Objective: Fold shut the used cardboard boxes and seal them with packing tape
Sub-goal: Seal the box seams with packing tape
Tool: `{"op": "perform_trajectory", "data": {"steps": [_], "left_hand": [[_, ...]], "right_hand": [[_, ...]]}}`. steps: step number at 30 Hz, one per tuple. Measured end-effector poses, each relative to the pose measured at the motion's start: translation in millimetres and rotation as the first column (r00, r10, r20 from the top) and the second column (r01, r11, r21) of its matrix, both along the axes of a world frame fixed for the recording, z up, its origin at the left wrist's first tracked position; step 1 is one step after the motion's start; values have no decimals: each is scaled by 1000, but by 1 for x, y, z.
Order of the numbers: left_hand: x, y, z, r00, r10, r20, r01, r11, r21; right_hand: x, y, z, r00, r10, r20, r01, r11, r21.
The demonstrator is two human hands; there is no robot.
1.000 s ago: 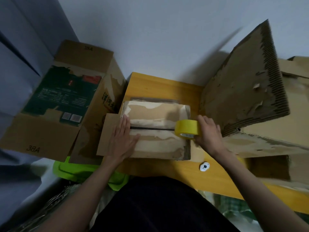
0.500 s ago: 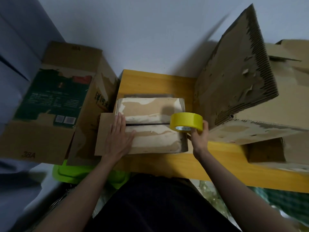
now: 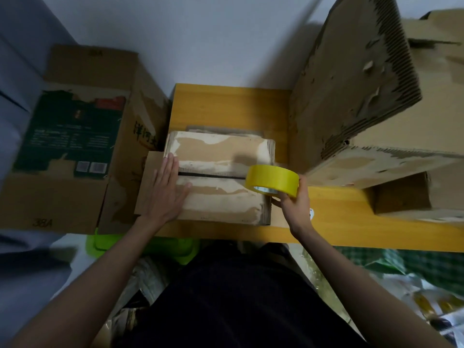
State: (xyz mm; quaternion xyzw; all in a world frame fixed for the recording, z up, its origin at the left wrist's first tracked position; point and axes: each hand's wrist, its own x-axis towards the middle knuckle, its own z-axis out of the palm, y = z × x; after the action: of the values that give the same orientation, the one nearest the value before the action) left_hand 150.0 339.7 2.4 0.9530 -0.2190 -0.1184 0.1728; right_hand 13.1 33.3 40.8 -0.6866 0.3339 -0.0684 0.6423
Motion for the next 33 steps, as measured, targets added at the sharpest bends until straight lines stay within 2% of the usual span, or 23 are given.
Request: {"op": "perform_trajectory", "data": {"steps": [6, 9, 13, 17, 20, 23, 28, 33], "left_hand": [[-2, 0, 4, 1000, -12, -1, 12, 1000, 16], [-3, 1, 6, 1000, -20, 2, 20, 999, 39], [-2, 3, 7, 1000, -22, 12, 21, 997, 72], [0, 3, 6, 1000, -28, 9, 27, 996, 87], [-2, 0, 5, 999, -42, 21, 40, 995, 91], [-2, -1, 5, 999, -42, 24, 40, 994, 102], [-5, 0, 11, 998, -59, 35, 58, 997, 55], [-22, -2, 14, 991, -119, 60, 114, 990, 87]], "right_hand": [[-7, 2, 0, 1000, 1, -16, -1, 999, -53], [-6, 1, 5, 1000, -2, 8, 4, 967, -254], [2, -4, 22, 997, 20, 81, 13, 919, -393], [-8, -38, 27, 997, 40, 70, 11, 799, -601], [-17, -54, 23, 992, 111, -62, -120, 656, -745], [-17, -50, 17, 986, 108, -125, -165, 587, -792], [-13, -57, 19, 988, 114, -100, -147, 571, -808], [-10, -57, 21, 988, 112, -108, -153, 557, -817]]}}
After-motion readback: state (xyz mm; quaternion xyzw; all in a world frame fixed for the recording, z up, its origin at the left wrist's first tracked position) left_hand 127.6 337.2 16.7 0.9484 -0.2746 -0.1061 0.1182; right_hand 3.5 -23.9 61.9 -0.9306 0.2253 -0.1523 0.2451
